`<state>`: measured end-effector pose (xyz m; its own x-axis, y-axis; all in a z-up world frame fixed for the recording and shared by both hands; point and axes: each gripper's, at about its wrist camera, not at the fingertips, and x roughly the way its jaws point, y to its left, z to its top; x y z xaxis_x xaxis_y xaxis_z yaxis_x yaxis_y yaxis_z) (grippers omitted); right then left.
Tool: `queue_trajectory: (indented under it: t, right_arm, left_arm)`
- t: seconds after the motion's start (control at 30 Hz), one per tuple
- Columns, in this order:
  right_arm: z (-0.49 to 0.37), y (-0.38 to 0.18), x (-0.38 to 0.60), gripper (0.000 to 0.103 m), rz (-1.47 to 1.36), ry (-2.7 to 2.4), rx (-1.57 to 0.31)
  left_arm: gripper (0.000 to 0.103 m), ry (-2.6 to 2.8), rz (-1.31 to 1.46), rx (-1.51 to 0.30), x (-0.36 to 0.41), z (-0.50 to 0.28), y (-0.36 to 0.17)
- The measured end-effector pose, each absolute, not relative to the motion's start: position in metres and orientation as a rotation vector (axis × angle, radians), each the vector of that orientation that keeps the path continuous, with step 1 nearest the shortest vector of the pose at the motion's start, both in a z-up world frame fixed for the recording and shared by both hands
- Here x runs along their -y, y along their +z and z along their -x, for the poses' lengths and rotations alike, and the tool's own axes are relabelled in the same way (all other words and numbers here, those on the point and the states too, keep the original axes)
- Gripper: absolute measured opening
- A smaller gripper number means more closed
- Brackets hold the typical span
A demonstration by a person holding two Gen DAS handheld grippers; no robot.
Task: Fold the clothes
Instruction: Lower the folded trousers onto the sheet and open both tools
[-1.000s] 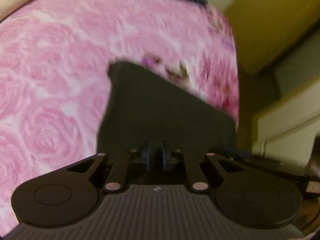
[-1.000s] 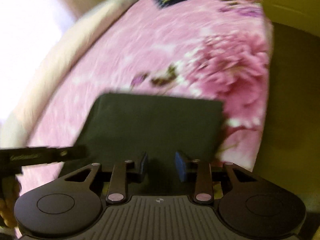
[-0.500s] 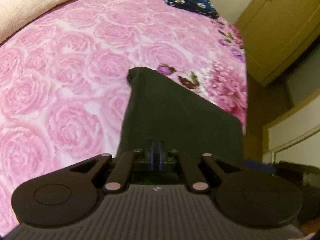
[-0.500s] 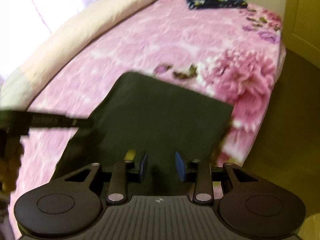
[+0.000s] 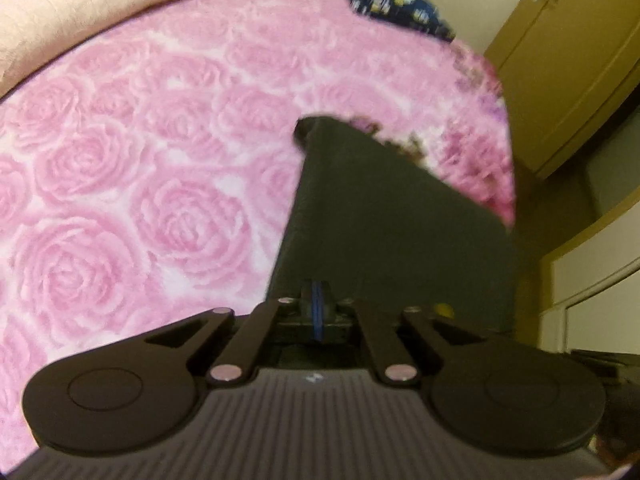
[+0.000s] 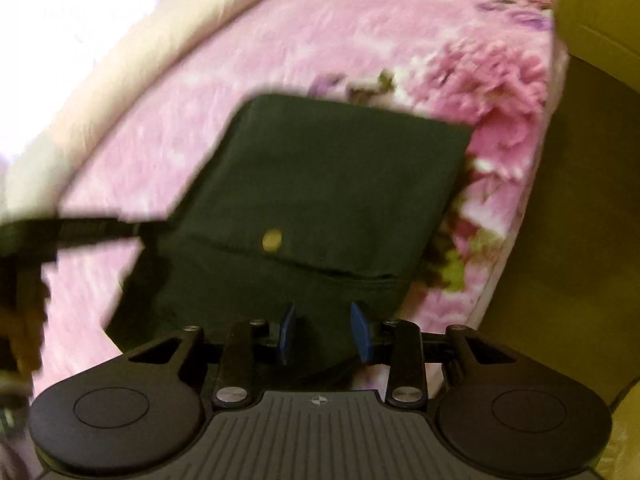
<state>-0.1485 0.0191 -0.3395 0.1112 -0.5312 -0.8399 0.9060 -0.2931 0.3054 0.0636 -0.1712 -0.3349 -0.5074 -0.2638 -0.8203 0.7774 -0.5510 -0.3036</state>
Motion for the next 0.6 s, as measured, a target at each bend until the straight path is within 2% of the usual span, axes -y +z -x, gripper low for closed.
queue_trajectory:
  t: [0.13, 0.23, 0.47, 0.5, 0.53, 0.57, 0.6]
  right_arm:
    - [0.131, -0.35, -0.02, 0.035, -1.164, -1.416, -0.581]
    - [0.123, -0.366, -0.019, 0.035, -1.138, -1.384, -0.65]
    - [0.137, -0.338, -0.01, 0.036, -1.264, -1.295, -0.698]
    - [0.138, -0.334, -0.01, 0.042, -1.279, -1.281, -0.705]
    - [0.14, -0.329, -0.01, 0.07, -1.295, -1.267, -0.713]
    - [0.142, -0.324, -0.01, 0.082, -1.31, -1.252, -0.721]
    - [0.143, -0.32, -0.009, 0.086, -1.325, -1.238, -0.728]
  left_arm:
    - [0.004, -2.049, -1.066, -0.904, 0.147, -0.073, -0.347]
    - [0.004, -1.988, -1.045, -0.983, 0.149, -0.079, -0.358]
    - [0.004, -1.849, -1.187, -0.941, 0.149, -0.057, -0.315]
    - [0.007, -1.815, -1.206, -0.943, 0.147, -0.056, -0.308]
    - [0.009, -1.779, -1.229, -0.944, 0.143, -0.055, -0.302]
    - [0.014, -1.741, -1.255, -0.946, 0.137, -0.054, -0.297]
    - [0.016, -1.704, -1.279, -0.947, 0.132, -0.053, -0.292]
